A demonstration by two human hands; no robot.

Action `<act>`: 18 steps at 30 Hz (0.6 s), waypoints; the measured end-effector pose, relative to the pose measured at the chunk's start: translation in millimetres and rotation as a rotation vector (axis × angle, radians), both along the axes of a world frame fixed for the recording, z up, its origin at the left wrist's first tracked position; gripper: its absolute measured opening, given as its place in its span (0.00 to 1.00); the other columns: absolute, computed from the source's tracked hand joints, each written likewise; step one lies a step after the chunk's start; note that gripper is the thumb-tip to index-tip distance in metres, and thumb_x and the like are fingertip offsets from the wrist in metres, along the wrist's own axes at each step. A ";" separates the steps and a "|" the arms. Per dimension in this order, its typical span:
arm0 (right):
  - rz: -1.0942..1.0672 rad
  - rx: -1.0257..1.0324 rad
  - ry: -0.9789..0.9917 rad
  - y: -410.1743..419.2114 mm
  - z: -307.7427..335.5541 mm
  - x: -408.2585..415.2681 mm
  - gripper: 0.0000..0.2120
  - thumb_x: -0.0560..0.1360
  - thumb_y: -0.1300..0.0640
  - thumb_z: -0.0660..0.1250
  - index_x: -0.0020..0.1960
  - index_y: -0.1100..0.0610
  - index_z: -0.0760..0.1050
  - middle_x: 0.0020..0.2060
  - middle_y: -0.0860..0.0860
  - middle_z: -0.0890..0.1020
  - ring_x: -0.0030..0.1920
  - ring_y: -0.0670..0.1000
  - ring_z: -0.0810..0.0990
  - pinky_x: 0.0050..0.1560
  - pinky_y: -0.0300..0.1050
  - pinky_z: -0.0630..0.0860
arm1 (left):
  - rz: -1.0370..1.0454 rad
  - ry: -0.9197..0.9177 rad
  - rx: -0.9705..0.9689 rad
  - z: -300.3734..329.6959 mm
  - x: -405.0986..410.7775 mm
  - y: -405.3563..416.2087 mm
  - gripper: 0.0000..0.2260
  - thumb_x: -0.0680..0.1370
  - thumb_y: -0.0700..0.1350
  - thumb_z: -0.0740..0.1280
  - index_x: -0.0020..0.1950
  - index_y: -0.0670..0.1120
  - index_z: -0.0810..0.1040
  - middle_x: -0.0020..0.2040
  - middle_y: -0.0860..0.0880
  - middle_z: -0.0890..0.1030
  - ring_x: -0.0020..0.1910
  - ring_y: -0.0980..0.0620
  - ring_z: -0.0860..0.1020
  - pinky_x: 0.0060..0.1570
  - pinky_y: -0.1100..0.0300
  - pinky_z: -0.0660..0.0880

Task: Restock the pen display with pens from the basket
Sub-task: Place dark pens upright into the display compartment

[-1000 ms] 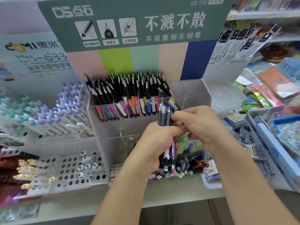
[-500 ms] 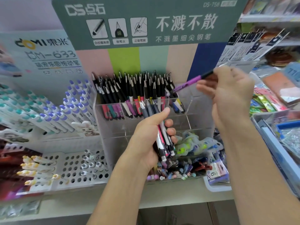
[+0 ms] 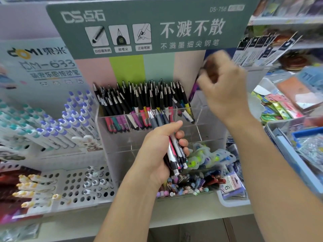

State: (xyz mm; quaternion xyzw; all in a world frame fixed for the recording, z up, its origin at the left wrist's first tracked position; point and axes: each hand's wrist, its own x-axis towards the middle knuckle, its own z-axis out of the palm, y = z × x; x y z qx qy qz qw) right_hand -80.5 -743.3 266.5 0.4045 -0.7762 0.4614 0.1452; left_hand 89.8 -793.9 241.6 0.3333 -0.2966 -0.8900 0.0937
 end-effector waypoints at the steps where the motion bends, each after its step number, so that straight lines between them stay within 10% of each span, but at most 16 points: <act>1: 0.037 0.111 -0.019 -4.3 -9.5 0.7 0.09 0.75 0.54 0.64 0.51 0.57 0.77 0.37 0.50 0.80 0.36 0.48 0.76 0.41 0.44 0.77 | 0.003 -0.003 -0.004 0.6 -0.8 0.8 0.06 0.79 0.41 0.67 0.44 0.43 0.71 0.31 0.50 0.71 0.25 0.54 0.71 0.25 0.62 0.72; 5: 0.054 0.299 -0.058 -8.3 -27.1 3.2 0.09 0.76 0.52 0.63 0.54 0.53 0.76 0.41 0.52 0.83 0.42 0.61 0.79 0.44 0.56 0.79 | -0.001 -0.009 -0.004 2.9 -2.2 2.3 0.07 0.79 0.41 0.67 0.43 0.44 0.72 0.30 0.50 0.72 0.25 0.55 0.71 0.25 0.61 0.73; 18: 0.026 0.160 -0.270 10.5 -5.3 21.6 0.10 0.79 0.53 0.69 0.56 0.55 0.84 0.44 0.46 0.86 0.43 0.44 0.83 0.50 0.43 0.80 | -0.045 0.002 -0.015 11.9 -3.1 6.7 0.03 0.79 0.40 0.67 0.46 0.43 0.74 0.31 0.49 0.74 0.26 0.54 0.73 0.26 0.62 0.73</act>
